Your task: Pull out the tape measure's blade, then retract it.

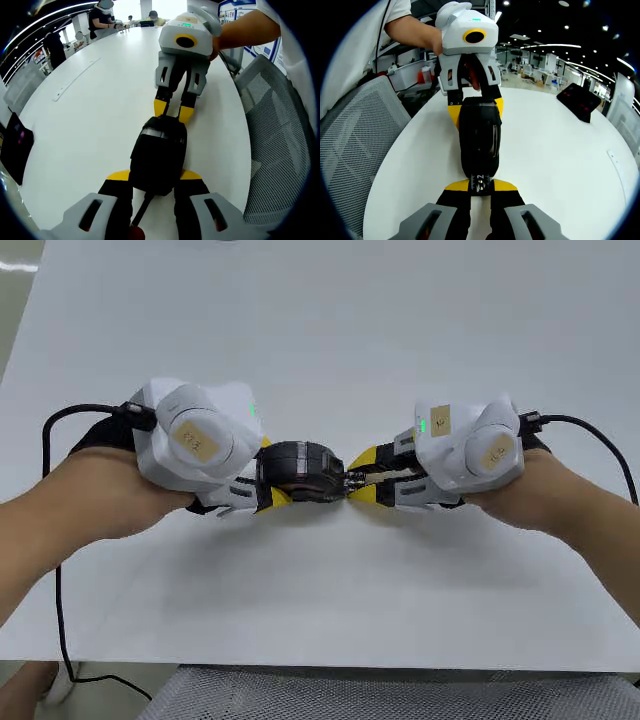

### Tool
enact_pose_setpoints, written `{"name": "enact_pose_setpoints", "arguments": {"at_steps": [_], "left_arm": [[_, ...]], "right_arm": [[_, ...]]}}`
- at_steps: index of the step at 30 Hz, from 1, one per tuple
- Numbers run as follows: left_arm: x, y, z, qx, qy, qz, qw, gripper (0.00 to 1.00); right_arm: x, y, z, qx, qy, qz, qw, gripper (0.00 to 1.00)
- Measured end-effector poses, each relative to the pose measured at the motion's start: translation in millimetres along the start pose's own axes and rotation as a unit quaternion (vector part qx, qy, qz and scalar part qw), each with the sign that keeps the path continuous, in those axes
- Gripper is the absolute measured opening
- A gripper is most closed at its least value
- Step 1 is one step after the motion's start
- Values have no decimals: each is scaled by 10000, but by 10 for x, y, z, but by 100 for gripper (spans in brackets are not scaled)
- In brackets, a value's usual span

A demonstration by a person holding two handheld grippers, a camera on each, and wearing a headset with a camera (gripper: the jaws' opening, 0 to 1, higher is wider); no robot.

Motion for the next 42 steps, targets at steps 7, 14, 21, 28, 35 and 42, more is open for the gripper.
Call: {"name": "enact_pose_setpoints", "arguments": {"at_steps": [7, 14, 21, 28, 35, 42], "left_arm": [[2, -1, 3, -22, 1, 9, 10000, 26], [0, -3, 4, -53, 22, -8, 10000, 26], [-1, -3, 3, -73, 20, -20, 10000, 26], [-1, -4, -2, -106, 30, -41, 9999, 26], [-3, -6, -6, -123, 42, -59, 9999, 26], [-6, -4, -9, -132, 41, -70, 9999, 26]], "right_arm": [[41, 19, 4, 46, -6, -68, 10000, 10], [90, 57, 0, 14, -10, -107, 9999, 10], [151, 96, -10, -22, 15, -145, 9999, 10], [216, 154, -17, -75, 52, -185, 9998, 10], [267, 193, -36, -130, 84, -205, 9997, 10], [308, 200, -57, -148, 111, -231, 9996, 10]]}}
Point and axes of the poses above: the centre of the closed fingertips' face, and the gripper's own axes: x roughly backward along the fingers, z roughly to its right, y roughly out of its underside, the point moved 8 cm from there along x, roughly backward along the fingers, and after that the axes turned 8 degrees about -y, right-handed, at the moved point
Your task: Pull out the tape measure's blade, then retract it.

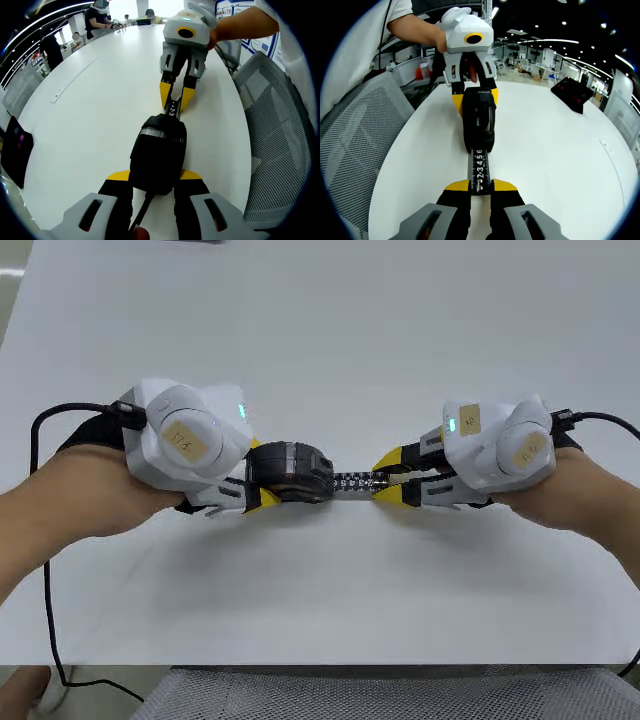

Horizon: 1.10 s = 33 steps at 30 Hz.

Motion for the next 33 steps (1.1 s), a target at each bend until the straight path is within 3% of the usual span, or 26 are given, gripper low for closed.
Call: {"name": "enact_pose_setpoints", "arguments": {"at_steps": [33], "left_arm": [[5, -7, 7, -11, 0, -34, 10000, 26]], "right_arm": [[255, 158, -71, -109, 114, -162, 9997, 10]]}}
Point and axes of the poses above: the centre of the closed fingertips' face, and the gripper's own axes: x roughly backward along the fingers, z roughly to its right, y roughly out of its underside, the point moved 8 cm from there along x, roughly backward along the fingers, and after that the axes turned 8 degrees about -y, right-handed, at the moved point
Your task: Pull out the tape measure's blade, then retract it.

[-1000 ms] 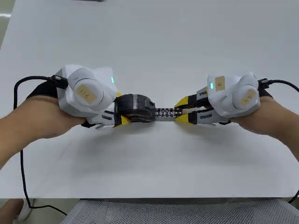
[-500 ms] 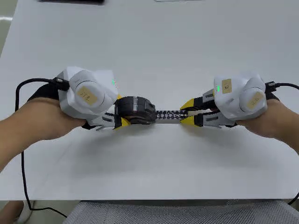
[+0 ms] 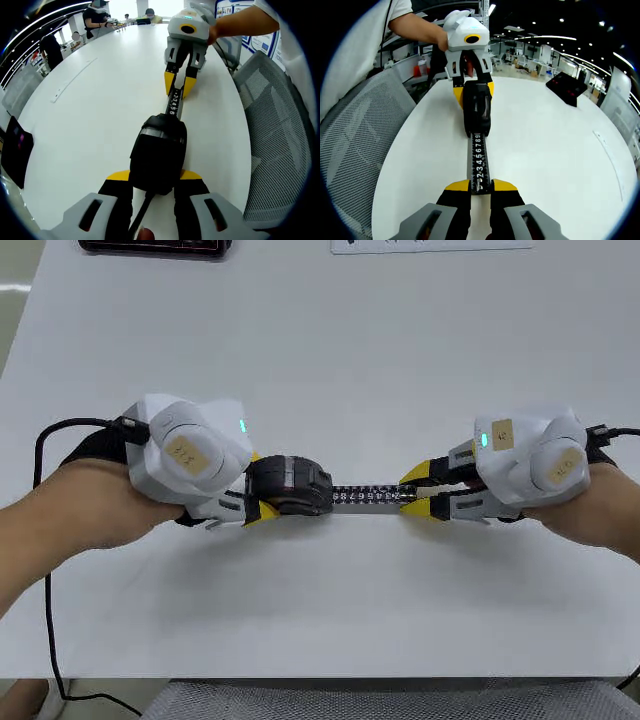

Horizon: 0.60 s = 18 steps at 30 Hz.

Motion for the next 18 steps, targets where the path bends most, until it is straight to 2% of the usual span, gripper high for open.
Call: {"name": "enact_pose_setpoints", "arguments": {"at_steps": [18], "left_arm": [[-3, -4, 1, -27, -2, -14, 10000, 26]], "right_arm": [[73, 74, -27, -55, 45, -51, 10000, 10]]}}
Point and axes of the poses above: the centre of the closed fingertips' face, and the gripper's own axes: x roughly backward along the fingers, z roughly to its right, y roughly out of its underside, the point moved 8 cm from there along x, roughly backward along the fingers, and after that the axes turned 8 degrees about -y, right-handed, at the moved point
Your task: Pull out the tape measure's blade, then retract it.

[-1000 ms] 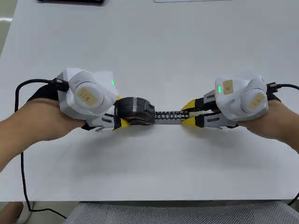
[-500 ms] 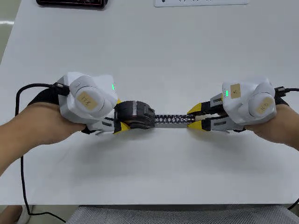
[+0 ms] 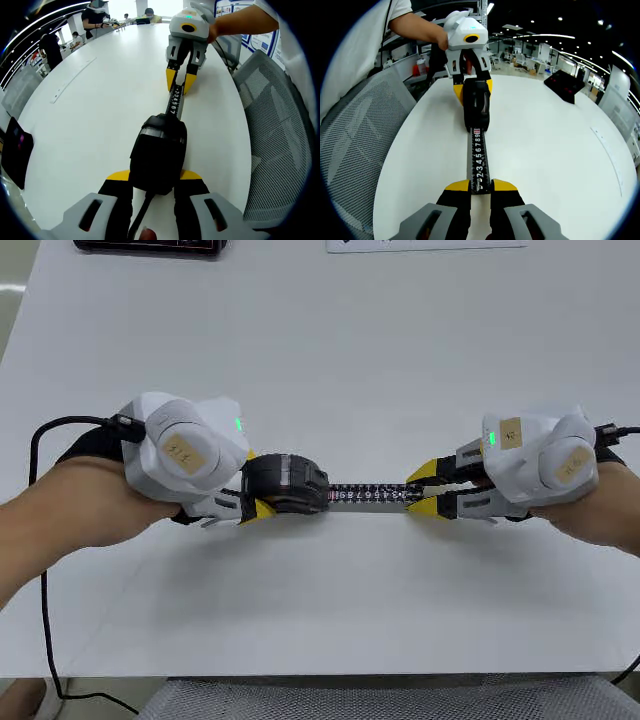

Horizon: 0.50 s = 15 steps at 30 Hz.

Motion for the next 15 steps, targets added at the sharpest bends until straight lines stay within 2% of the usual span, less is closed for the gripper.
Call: {"name": "enact_pose_setpoints", "arguments": {"at_steps": [15], "left_arm": [[-2, 0, 4, 2, -1, -14, 10000, 26]], "right_arm": [[81, 87, 2, -24, 27, -73, 10000, 10]]}}
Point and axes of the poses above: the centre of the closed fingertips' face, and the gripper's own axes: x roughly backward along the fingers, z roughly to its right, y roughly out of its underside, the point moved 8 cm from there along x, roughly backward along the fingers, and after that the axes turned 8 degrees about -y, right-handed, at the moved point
